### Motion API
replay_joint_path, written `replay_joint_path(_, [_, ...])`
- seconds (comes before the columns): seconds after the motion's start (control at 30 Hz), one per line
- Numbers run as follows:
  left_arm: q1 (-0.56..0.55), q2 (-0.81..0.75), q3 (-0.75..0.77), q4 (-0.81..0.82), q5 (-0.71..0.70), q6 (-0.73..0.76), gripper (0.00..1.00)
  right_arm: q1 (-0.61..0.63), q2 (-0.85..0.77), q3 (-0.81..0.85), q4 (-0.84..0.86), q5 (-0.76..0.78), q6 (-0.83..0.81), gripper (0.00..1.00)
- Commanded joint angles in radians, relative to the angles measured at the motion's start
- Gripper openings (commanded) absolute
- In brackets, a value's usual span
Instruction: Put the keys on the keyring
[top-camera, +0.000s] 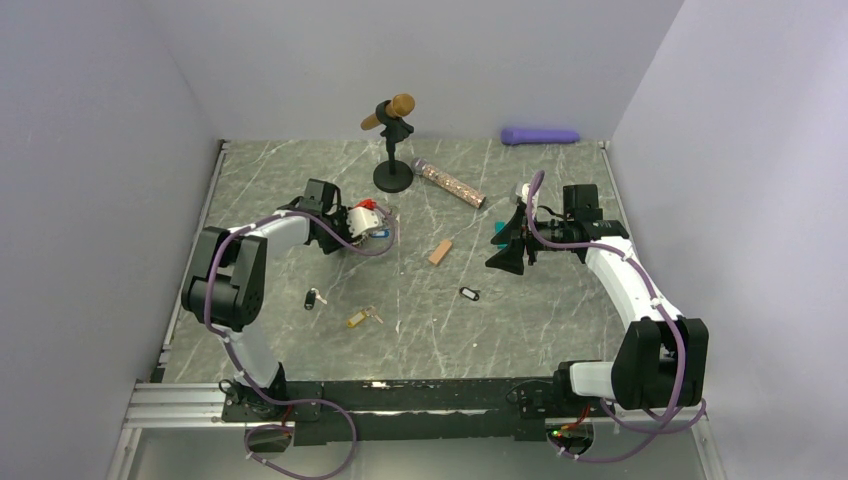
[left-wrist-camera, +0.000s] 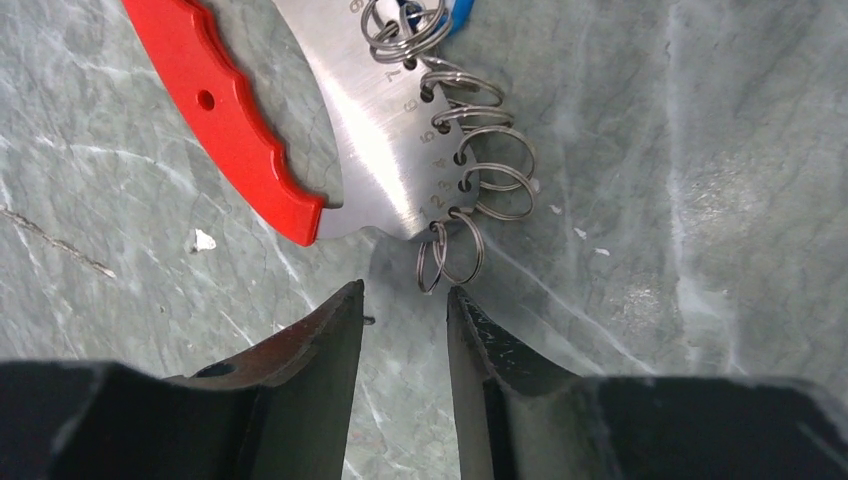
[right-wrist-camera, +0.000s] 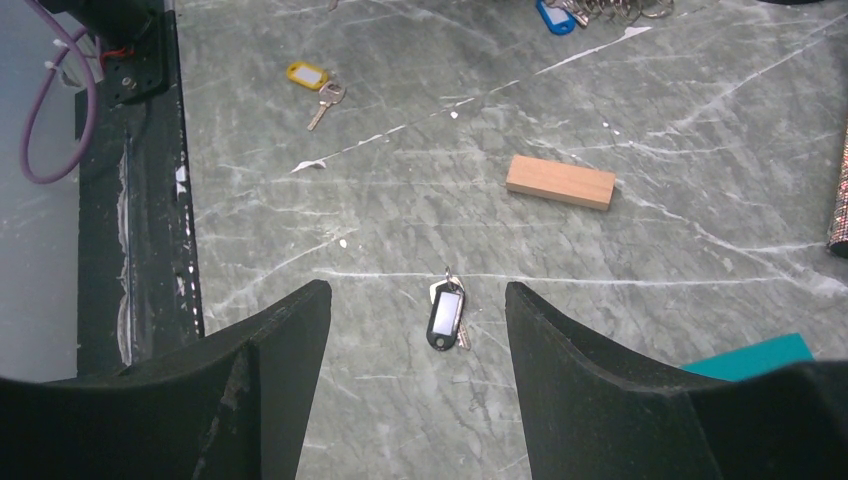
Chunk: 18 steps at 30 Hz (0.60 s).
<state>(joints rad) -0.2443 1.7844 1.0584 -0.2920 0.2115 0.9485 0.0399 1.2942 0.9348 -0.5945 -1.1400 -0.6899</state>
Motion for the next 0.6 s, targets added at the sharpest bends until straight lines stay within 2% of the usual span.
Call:
replay_joint_path(0.0, [0.019,-0.046,-0.017,0.017,0.024,0.022,0.42,-0.005,-0.016,0.033,-0.007,-0.049,-0.028,0.69])
replay_joint_path(0.57, [-0.003,-0.010,0.013,0.002,0.036,0.017,0.37,-0.005,-0.018,0.034,-0.006,-0.047,-0.026,0.69])
